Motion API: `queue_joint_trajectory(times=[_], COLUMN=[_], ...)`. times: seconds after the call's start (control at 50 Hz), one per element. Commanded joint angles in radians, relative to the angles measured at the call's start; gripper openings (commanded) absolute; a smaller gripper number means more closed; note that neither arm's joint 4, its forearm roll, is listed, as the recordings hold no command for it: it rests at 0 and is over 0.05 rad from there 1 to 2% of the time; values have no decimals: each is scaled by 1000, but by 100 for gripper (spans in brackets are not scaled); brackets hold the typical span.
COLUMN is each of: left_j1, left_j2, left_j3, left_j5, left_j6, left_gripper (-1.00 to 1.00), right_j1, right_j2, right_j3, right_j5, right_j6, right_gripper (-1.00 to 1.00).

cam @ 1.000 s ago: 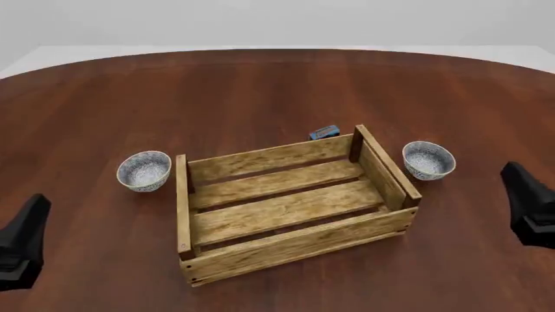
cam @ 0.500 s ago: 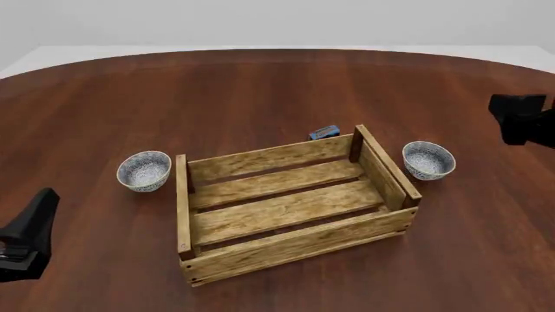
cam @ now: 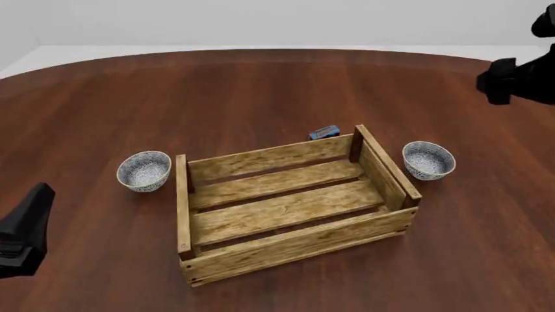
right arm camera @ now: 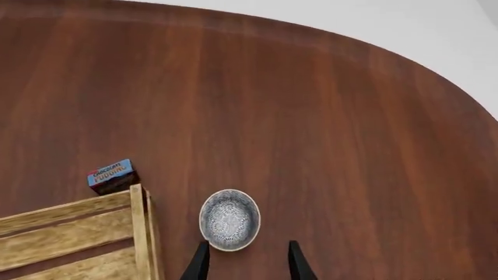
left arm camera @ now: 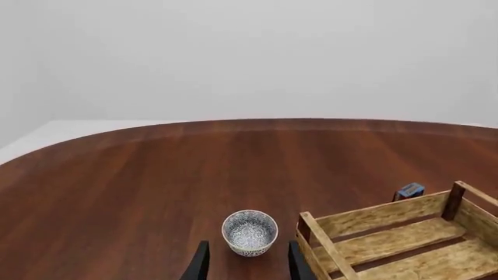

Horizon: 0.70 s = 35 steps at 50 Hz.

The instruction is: Stack the right bowl on the left bowl and place them in the tray.

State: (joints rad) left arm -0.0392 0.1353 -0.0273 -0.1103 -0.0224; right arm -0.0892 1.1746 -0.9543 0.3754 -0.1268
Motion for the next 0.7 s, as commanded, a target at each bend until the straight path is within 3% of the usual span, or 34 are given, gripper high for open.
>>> queue_joint_trajectory(times=[0.02, 0.56, 0.7], left_j1=[7, -1, -6], left_j2=[6, 40, 1], left_j3=[-3, 8, -7], left_j5=[-4, -47, -2], left_j6=[-10, -22, -25], left_gripper=[100, 100, 100], right_j1=[-22, -42, -58], right_j2=[133, 403, 463], right_j3=[-67, -55, -65], right_j5=[12, -118, -149], right_j6=[-22, -8, -12], right_gripper=[100, 100, 100])
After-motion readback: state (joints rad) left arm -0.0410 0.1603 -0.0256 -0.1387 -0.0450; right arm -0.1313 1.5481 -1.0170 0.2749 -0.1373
